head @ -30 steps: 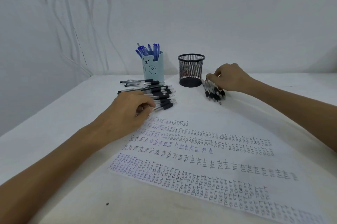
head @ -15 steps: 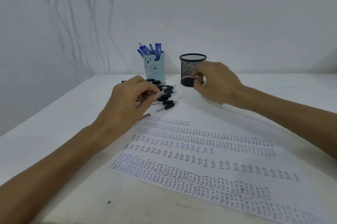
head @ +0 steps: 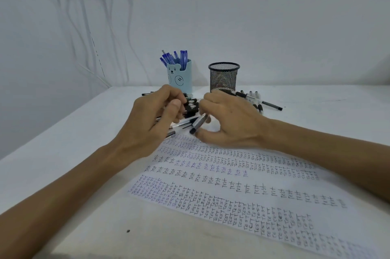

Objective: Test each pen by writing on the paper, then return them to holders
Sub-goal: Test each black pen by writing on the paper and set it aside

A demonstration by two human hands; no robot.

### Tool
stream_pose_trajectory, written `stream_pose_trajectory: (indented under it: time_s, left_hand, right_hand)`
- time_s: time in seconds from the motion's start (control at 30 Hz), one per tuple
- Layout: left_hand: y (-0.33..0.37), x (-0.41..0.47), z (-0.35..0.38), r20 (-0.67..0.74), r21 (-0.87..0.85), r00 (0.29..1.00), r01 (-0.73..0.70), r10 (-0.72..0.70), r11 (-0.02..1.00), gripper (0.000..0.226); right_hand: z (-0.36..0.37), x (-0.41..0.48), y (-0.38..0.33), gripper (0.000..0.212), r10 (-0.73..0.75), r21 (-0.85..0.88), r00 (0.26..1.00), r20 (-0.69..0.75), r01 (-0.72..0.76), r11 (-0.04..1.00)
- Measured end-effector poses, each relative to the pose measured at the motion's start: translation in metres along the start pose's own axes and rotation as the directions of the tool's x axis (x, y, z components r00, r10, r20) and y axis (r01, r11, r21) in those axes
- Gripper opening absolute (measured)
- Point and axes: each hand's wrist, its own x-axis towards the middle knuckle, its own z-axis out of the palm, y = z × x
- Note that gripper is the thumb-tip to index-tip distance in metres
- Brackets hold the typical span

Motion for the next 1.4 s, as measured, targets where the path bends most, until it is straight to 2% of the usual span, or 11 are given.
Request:
stream_pose_trajectory:
  time_s: [0.13, 0.3, 0.4, 0.5, 0.6, 0.7, 0.77, 0.87, 1.03, 1.2, 1.4]
  left_hand:
    - [-0.004, -0.001, -0.002, 0.074, 0.09, 0.997, 0.0, -0.007, 0.996, 0.02]
    - [-0.003, -0.002, 0.0, 0.178, 0.202, 0.984, -0.045, 0.009, 0.978, 0.017]
    - [-0.008, -0.002, -0.001, 0.24, 0.258, 0.97, -0.092, 0.029, 0.962, 0.01]
    - [-0.014, -0.002, -0.002, 0.359, 0.328, 0.931, -0.186, 0.061, 0.926, 0.011]
    - [-0.015, -0.002, -0.002, 0.457, 0.336, 0.887, -0.241, 0.066, 0.911, 0.018]
    - [-0.014, -0.002, -0.002, 0.51, 0.329, 0.858, -0.268, 0.069, 0.905, 0.024]
    - [-0.013, -0.002, -0.002, 0.521, 0.333, 0.851, -0.278, 0.07, 0.901, 0.027]
    - [-0.013, -0.002, -0.001, 0.525, 0.349, 0.849, -0.284, 0.065, 0.893, 0.03]
    - [-0.012, -0.003, 0.0, 0.519, 0.363, 0.852, -0.286, 0.063, 0.887, 0.03]
    - [-0.011, -0.003, 0.002, 0.505, 0.387, 0.859, -0.306, 0.078, 0.87, 0.028]
    - [-0.008, -0.004, 0.005, 0.55, 0.323, 0.827, -0.341, 0.118, 0.883, 0.024]
  right_hand:
    - [-0.002, -0.003, 0.005, 0.065, 0.115, 0.02, 0.992, 0.058, -0.116, 0.993]
    - [0.0, -0.003, 0.009, 0.066, 0.16, 0.166, 0.986, -0.047, -0.151, 0.975]
    - [-0.005, -0.002, 0.009, 0.053, 0.212, 0.377, 0.976, -0.042, -0.181, 0.909]
    - [-0.003, -0.002, 0.012, 0.04, 0.379, 0.602, 0.922, -0.08, -0.258, 0.756]
    - [-0.004, -0.002, 0.015, 0.05, 0.545, 0.745, 0.837, -0.046, -0.335, 0.577]
    - [-0.004, -0.008, 0.017, 0.061, 0.593, 0.834, 0.794, 0.134, -0.413, 0.365]
    - [-0.001, -0.012, 0.019, 0.058, 0.573, 0.858, 0.781, 0.248, -0.452, 0.244]
    - [0.003, -0.014, 0.017, 0.04, 0.543, 0.821, 0.789, 0.288, -0.496, 0.284]
    - [-0.007, -0.019, 0.014, 0.03, 0.39, 0.827, 0.825, 0.408, -0.515, 0.224]
    - [-0.009, -0.019, 0.014, 0.013, 0.356, 0.794, 0.841, 0.407, -0.519, 0.316]
    - [-0.01, -0.026, 0.009, 0.013, 0.386, 0.736, 0.859, 0.336, -0.496, 0.462]
